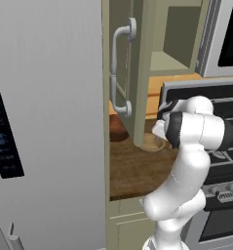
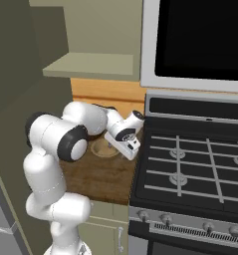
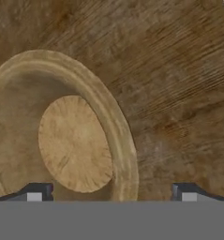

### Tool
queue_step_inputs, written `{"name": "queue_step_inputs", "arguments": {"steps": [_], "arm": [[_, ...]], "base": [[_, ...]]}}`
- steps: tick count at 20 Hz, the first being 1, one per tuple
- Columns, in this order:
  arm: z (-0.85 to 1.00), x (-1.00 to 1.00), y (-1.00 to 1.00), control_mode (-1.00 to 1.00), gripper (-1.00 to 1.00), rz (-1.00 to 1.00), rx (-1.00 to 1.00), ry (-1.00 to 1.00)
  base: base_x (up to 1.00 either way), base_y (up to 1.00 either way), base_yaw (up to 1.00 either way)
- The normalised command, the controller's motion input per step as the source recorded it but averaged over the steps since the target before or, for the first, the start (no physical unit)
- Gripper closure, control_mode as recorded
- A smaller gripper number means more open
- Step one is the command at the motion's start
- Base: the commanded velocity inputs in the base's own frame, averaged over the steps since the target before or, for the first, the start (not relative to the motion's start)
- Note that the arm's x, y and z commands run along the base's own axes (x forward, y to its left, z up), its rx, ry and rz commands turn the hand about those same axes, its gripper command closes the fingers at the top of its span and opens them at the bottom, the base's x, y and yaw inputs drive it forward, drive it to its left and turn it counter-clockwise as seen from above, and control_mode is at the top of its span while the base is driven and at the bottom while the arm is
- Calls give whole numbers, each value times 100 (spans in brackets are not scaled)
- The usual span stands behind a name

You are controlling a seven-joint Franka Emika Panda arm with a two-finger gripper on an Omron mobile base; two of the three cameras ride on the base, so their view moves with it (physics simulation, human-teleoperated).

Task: Pick up the bowls on the counter and stack them on top of one another in the open cabinet. Place the smaller bowl on top of the larger bowl.

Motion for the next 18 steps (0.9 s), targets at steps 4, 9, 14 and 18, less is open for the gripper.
{"name": "queue_step_inputs", "arguments": {"steps": [4, 9, 14, 18], "arm": [[-42, 16, 3, -100, -100, 0, 1, 0], [-37, 26, 39, -100, 100, 0, 0, 1], [-2, 8, 38, -100, 100, 0, 0, 2], [0, -4, 6, -100, 100, 0, 0, 0]], "base": [[0, 0, 0], [0, 0, 0], [0, 0, 0], [0, 0, 0]]}}
